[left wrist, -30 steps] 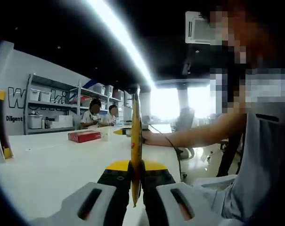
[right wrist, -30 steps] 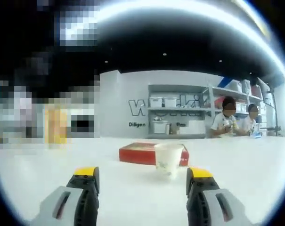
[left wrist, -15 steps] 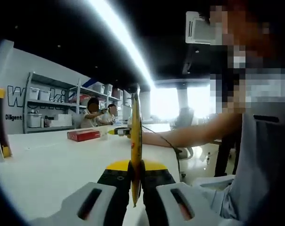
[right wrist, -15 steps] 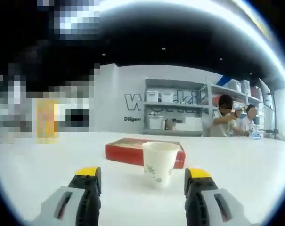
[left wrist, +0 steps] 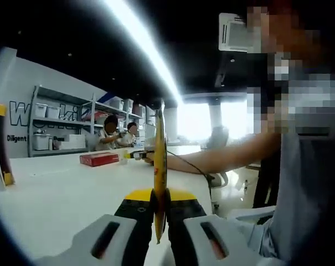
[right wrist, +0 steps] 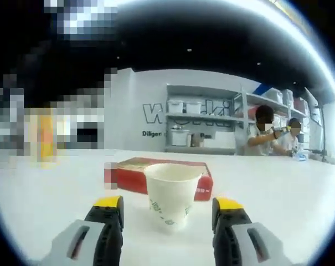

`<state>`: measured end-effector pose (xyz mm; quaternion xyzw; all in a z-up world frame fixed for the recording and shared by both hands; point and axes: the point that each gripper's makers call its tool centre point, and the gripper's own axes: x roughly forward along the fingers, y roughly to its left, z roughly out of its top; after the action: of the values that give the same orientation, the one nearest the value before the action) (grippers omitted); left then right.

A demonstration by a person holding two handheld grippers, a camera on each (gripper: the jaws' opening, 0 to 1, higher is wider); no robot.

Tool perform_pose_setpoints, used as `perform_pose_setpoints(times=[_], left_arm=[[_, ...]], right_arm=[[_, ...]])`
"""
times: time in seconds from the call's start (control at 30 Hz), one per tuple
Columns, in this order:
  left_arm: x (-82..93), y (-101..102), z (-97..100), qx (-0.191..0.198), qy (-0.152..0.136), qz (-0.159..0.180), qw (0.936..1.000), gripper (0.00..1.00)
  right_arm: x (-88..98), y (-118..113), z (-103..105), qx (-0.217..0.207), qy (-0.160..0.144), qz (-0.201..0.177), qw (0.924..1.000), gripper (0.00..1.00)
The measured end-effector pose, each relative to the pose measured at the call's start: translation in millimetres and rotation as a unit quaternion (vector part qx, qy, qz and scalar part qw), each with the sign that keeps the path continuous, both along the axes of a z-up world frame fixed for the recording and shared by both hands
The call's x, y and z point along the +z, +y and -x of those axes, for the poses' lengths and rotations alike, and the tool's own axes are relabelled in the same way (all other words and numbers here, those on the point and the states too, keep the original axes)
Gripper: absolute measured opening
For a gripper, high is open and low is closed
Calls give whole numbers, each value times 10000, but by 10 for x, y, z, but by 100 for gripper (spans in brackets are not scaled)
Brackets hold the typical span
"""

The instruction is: Tear open the coffee pouch, take out the coffee, and pour the coffee from the pouch into the cup

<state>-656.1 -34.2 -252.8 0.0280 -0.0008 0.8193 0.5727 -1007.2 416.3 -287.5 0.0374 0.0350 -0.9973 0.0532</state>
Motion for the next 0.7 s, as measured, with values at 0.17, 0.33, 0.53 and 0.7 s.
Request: perform_pose_setpoints(times=[0.17,0.33,0.53,0.7], left_arm=[[-17,11,-3,-21,-20,35,10000,11],[-32,20,4,-18,-39,69,10000,11],[-38,20,17,25,-47,77,10000,11],[-43,20,22,48,-47,83,9999,11]], right_arm=[[-72,-22,150,104,-170,-336,9992,63],[-88,17,222,99,-209,-343,9991,62],[-120,33,361,239,-280,-355,9987,55],[-137,37,398,309,-318,-383,9983,51]])
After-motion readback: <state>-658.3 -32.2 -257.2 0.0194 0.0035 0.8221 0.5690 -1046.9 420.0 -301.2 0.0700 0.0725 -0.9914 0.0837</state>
